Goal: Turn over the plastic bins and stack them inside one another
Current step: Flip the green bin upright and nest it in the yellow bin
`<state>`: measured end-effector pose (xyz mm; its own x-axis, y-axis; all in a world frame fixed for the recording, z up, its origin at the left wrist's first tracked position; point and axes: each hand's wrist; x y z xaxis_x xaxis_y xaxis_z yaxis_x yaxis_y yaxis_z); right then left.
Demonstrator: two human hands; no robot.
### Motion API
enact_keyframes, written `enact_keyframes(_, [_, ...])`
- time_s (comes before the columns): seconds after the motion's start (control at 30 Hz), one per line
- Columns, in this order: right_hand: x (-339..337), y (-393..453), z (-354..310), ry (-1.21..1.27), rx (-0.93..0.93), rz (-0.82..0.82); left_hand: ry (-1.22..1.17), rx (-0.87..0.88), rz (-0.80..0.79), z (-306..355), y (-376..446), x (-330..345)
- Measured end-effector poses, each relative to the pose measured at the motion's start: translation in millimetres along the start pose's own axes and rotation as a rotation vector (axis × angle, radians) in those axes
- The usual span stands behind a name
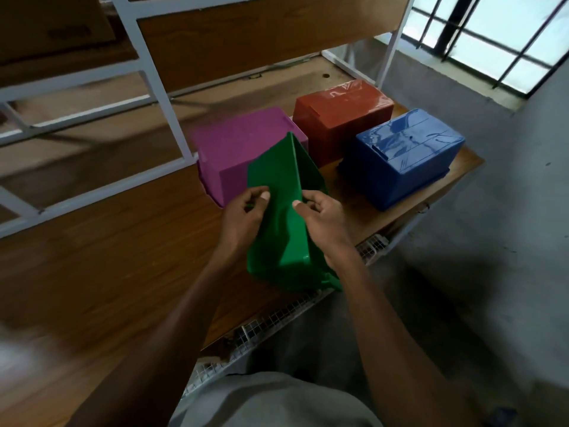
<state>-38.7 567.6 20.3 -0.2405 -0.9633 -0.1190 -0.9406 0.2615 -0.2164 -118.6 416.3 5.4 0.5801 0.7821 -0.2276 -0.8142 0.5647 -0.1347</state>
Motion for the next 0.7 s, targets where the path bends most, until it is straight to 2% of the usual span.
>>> enact_keyframes(0.07, [15.8, 2.1, -2.7, -0.06, -0.007, -0.06, 0.011, 0.029, 0.007, 6.2, 3.4, 2.1])
enact_keyframes(0.2, [33.0, 10.0, -0.4, -0.086, 0.032, -0.241, -0.043, -0.053, -0.039, 7.6, 3.9, -11.8])
enact_keyframes(0.27, [30.7, 15.6, 6.2, -0.132, 0.032, -0.261, -0.025, -0.089, -0.062, 6.0, 1.7, -22.7])
enact_keyframes(0.33, [20.2, 22.4, 16.6, -0.217, 0.028, -0.17, 0.057, -0.145, -0.068, 4.3, -0.4, -31.1])
enact_keyframes(0.4, [4.0, 30.5, 30.7, -0.374, 0.055, 0.005, 0.074, -0.186, -0.049, 0.8, -0.6, -36.3])
enact_keyframes(0.47, [-10.6, 35.6, 46.1, -0.517, 0.153, 0.139, 0.044, -0.212, -0.013, -4.1, -1.0, -40.7])
enact_keyframes(0.5, [-15.9, 37.3, 51.9, -0.533, 0.206, 0.148, 0.033, -0.217, -0.003, -7.0, -1.0, -43.4])
enact_keyframes(0.7, [-20.8, 40.7, 62.1, -0.068, 0.32, 0.017, -0.09, -0.296, 0.045, -27.8, -2.5, -54.7])
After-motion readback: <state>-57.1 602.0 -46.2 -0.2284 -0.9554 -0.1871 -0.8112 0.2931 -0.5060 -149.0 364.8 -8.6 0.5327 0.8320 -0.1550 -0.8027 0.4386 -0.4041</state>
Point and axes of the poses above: each hand's wrist, its own y-axis towards the middle knuckle, its own x-axis out of the palm, z = x × y, and after that the axes turned 15 degrees about -z, right-handed
